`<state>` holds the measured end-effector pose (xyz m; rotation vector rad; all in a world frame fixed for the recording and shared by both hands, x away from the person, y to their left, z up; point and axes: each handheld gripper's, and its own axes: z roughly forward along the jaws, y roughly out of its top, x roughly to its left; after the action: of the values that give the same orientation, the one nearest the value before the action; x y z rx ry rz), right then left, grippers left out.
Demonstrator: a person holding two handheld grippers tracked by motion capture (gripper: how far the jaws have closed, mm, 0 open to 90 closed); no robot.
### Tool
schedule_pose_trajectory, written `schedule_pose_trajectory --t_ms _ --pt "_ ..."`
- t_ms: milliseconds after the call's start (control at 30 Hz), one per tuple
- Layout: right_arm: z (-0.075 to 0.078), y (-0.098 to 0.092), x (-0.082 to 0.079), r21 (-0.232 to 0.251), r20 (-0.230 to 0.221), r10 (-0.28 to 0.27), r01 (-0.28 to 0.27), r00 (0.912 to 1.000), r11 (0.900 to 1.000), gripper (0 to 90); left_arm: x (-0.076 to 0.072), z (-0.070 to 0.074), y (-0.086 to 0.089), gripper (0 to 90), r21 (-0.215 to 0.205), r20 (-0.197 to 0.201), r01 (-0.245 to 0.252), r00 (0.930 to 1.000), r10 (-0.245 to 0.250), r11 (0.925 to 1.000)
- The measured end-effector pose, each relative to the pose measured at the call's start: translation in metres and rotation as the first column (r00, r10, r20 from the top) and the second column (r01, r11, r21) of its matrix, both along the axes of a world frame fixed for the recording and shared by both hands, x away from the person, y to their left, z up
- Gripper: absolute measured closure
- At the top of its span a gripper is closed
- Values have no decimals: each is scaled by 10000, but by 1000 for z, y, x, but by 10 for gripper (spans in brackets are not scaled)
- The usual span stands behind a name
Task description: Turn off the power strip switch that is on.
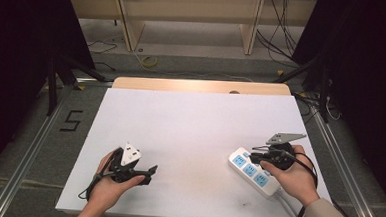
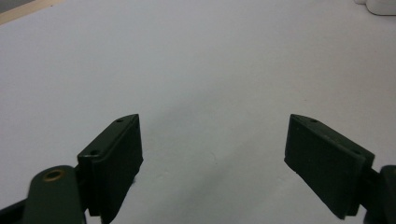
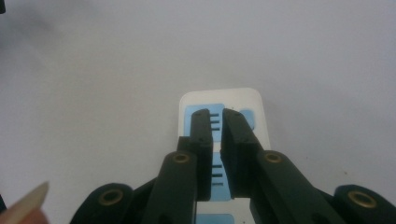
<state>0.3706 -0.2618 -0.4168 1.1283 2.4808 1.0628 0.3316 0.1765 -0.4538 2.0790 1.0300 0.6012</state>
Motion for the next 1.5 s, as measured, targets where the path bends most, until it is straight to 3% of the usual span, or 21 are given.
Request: schedule_pose_trajectory --t_ms 233,733,900,1033,1167,1500 --pt "-6 -3 -9 456 508 369 -392 9980 9982 686 -1 0 0 187 -32 0 -3 10000 3 10000" --pt "-16 -13 -25 954 1488 875 -1023 9850 9902 540 -2 0 0 187 -107 44 70 10000 -69 9999" --pt "-21 -15 -29 1243 1789 1036 -1269 9784 9841 492 -3 0 1 184 -194 88 175 9998 -174 9997" --pt "-25 -15 -33 1876 1966 1121 -1496 9741 9708 452 -4 0 1 182 -232 113 311 9995 -308 9992" --pt "-29 -11 -35 1815 2146 1368 -1771 9671 9673 428 -6 0 1 181 -195 87 421 9991 -419 9989" --pt "-29 -4 -37 1696 2304 1524 -1939 9611 9663 372 -7 0 1 185 -182 56 469 9989 -468 9987"
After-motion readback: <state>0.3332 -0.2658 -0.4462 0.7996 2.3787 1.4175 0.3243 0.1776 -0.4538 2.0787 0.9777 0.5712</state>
